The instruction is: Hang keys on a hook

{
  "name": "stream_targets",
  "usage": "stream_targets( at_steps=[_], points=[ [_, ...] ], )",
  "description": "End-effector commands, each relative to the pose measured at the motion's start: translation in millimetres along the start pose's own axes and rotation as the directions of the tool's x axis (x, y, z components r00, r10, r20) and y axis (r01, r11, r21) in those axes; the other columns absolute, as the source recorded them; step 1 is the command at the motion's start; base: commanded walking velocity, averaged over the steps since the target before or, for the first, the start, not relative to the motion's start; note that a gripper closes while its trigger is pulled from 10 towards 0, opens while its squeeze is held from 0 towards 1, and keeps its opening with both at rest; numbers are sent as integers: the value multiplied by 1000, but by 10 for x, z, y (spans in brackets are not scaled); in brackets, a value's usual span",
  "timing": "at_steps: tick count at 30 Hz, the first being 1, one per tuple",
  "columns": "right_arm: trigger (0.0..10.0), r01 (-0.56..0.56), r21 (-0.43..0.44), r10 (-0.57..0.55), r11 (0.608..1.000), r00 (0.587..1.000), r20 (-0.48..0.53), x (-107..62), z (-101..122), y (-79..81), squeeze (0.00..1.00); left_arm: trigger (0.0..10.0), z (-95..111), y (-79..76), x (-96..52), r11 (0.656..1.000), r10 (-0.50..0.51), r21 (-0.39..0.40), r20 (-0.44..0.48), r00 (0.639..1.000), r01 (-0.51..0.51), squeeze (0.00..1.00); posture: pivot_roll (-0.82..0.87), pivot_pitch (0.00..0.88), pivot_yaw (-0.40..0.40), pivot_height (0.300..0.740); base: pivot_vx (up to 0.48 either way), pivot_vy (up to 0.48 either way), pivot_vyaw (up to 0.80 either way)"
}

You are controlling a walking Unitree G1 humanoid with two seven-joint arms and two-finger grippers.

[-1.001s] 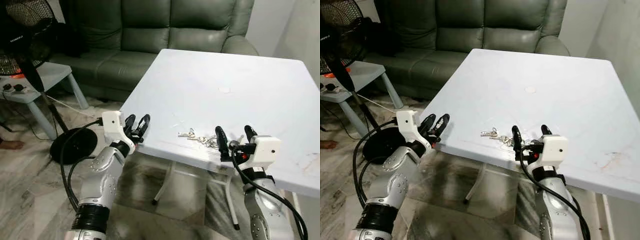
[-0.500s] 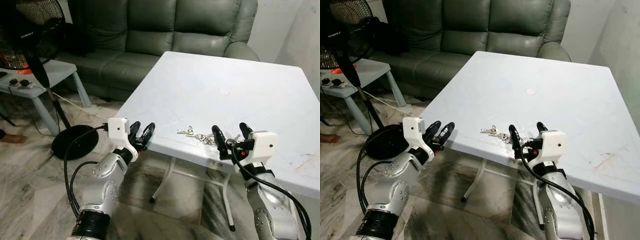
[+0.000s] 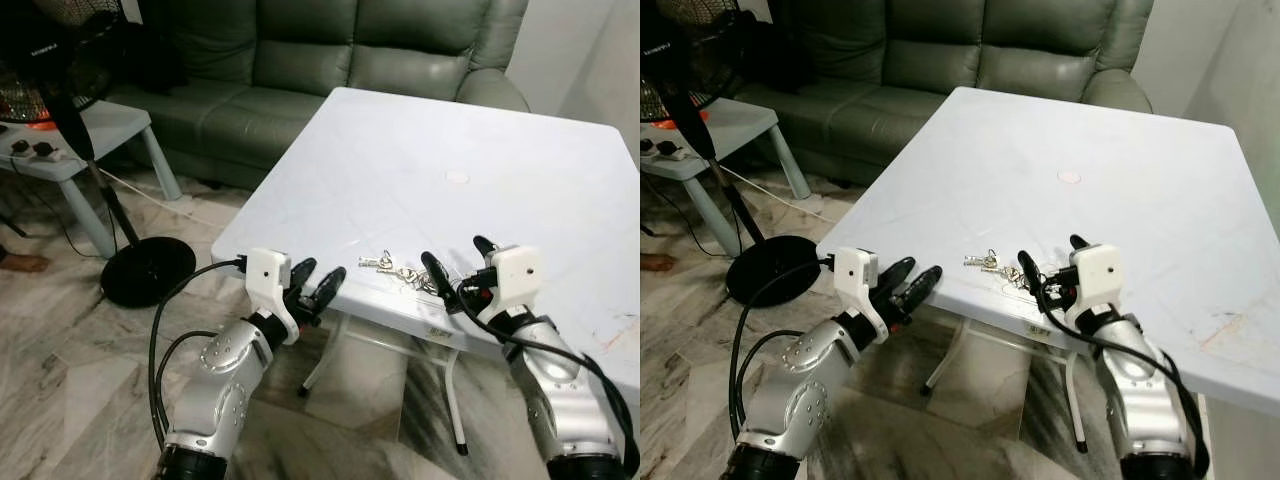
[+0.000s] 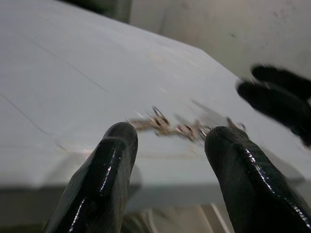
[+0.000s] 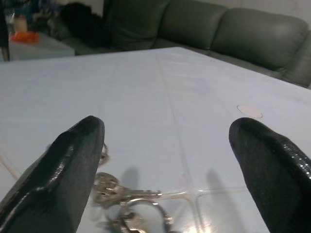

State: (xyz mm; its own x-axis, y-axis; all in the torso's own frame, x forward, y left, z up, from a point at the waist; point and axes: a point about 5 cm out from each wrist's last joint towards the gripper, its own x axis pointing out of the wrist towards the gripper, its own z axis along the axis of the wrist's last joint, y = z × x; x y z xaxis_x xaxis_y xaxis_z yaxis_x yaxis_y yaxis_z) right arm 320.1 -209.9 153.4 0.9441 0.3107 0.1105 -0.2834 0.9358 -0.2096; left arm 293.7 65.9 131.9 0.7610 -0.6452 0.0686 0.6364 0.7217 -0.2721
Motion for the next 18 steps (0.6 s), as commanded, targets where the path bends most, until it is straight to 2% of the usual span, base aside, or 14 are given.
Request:
stream_targets(
  at_steps=[1, 4, 10, 18],
  points=[
    [10000, -47, -20, 47, 999, 999, -4, 40, 8, -31, 0, 10000, 7, -79, 2, 999, -35, 3, -7, 999, 35, 0, 2, 166, 6, 740, 0, 0, 0],
    [10000, -133, -45, 132, 990, 991, -37, 92, 35, -128, 0, 10000, -15, -139, -3, 998, -61, -5, -21, 998, 61, 0, 3, 170, 8, 740, 0, 0, 0],
    [10000, -265, -71, 257, 961, 960, -110, 59, 18, -289, 0, 10000, -6, -171, -30, 998, -66, -14, -28, 997, 65, 0, 12, 187, 7, 740, 0, 0, 0],
    [10000, -334, -88, 315, 938, 932, -176, 47, -38, -369, 0, 10000, -6, -172, -71, 998, -51, -23, -35, 998, 50, 0, 20, 197, 8, 740, 0, 0, 0]
  ],
)
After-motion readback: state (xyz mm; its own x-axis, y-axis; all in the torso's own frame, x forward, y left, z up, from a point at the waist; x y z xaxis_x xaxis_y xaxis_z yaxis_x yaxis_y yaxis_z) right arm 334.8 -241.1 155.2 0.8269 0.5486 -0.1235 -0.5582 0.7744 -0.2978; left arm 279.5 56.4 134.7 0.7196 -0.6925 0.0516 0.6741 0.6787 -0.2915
